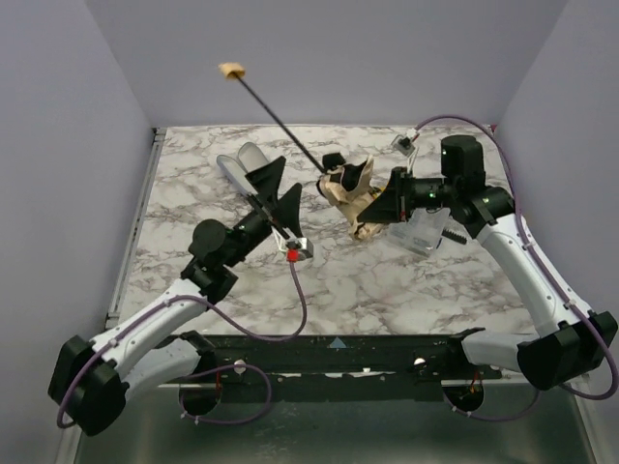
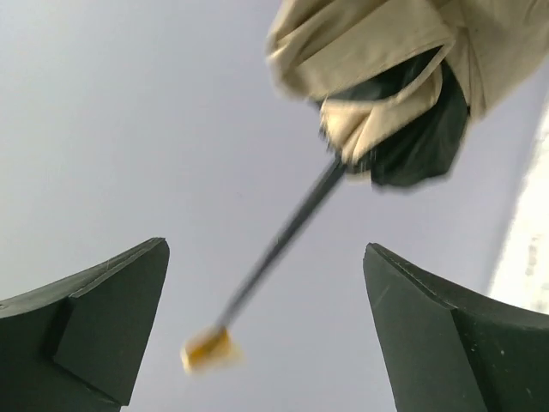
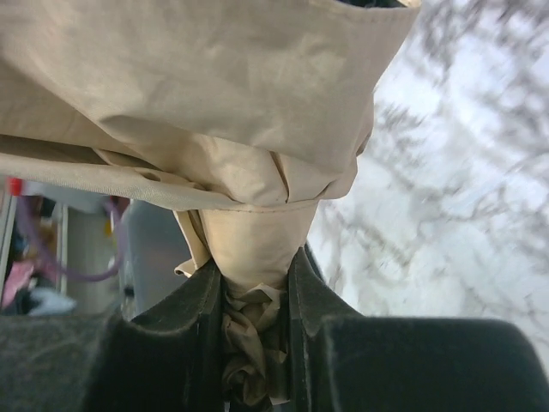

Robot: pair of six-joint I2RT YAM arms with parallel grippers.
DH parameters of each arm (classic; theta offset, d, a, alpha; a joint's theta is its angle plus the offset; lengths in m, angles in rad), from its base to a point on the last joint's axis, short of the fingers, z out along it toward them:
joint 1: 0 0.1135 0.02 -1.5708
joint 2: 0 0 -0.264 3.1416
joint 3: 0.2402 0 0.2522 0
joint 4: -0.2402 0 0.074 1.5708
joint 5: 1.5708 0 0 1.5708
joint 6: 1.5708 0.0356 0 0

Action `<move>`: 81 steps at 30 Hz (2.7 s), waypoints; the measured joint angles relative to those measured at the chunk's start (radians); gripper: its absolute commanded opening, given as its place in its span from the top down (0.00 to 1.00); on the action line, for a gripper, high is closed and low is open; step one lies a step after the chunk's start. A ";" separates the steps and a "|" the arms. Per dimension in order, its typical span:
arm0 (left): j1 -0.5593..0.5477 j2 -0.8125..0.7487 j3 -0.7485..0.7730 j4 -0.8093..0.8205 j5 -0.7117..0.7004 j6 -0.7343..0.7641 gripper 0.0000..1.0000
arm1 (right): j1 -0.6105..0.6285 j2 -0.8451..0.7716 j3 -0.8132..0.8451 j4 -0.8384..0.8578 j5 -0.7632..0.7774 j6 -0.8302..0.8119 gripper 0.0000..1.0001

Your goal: Open the umbrella

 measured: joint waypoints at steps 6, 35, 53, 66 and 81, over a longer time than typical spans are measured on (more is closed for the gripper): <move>0.124 -0.161 0.265 -0.536 0.011 -0.439 0.01 | -0.064 -0.005 0.000 0.261 0.050 0.201 1.00; 0.169 0.198 0.528 -0.416 0.347 -2.256 0.02 | 0.008 0.085 0.037 0.554 0.020 0.366 1.00; 0.190 0.243 0.592 -0.462 0.212 -2.363 0.87 | 0.063 0.069 0.037 0.492 0.028 0.248 0.90; 0.246 0.240 0.593 -0.525 0.217 -2.362 1.00 | 0.073 -0.037 0.106 0.310 0.187 -0.031 0.41; 0.232 0.214 0.637 -0.698 0.110 -2.285 1.00 | 0.227 -0.066 0.080 0.343 0.348 -0.391 0.58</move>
